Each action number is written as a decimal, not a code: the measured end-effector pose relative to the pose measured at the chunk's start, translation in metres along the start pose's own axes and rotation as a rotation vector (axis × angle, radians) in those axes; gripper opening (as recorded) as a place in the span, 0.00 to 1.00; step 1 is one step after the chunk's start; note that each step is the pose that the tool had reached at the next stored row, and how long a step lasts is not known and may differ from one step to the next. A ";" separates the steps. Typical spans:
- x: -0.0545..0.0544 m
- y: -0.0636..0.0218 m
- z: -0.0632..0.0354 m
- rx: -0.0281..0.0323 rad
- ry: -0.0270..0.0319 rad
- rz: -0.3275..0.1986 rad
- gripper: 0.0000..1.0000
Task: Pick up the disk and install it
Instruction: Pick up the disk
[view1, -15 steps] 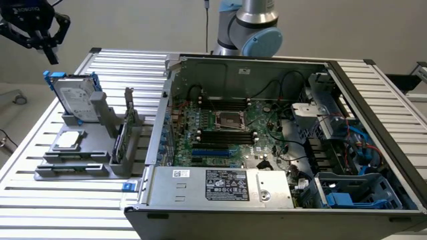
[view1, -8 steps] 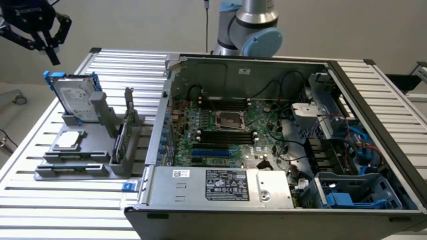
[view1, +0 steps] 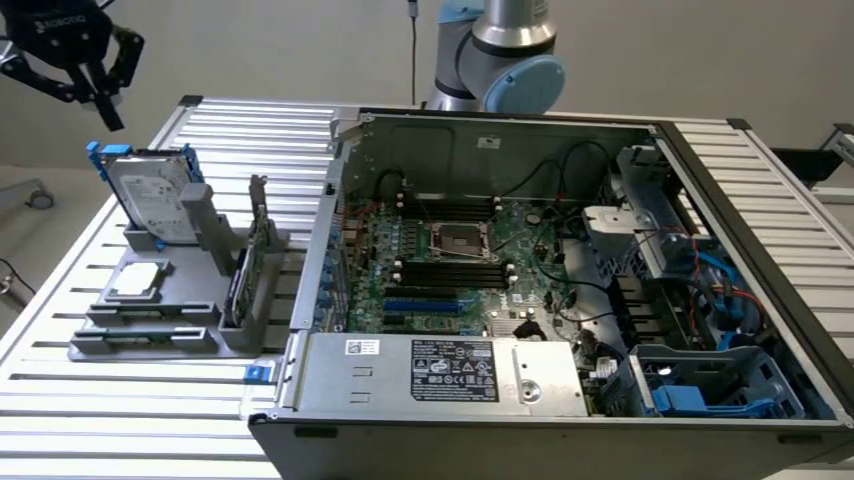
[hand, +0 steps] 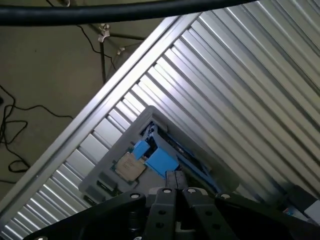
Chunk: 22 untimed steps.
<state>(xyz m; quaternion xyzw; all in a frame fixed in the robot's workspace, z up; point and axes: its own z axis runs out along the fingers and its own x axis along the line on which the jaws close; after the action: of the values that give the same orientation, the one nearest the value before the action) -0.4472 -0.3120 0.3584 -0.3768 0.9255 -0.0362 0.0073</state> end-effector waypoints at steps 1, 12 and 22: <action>0.000 0.0000 0.0001 0.0003 -0.0014 -0.018 0.11; 0.000 0.0001 0.0008 0.0030 -0.0160 -0.218 0.11; 0.000 0.0001 0.0013 0.0055 -0.0292 -0.399 0.11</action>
<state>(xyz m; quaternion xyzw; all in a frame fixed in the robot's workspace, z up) -0.4471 -0.3120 0.3570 -0.5534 0.8321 -0.0340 0.0145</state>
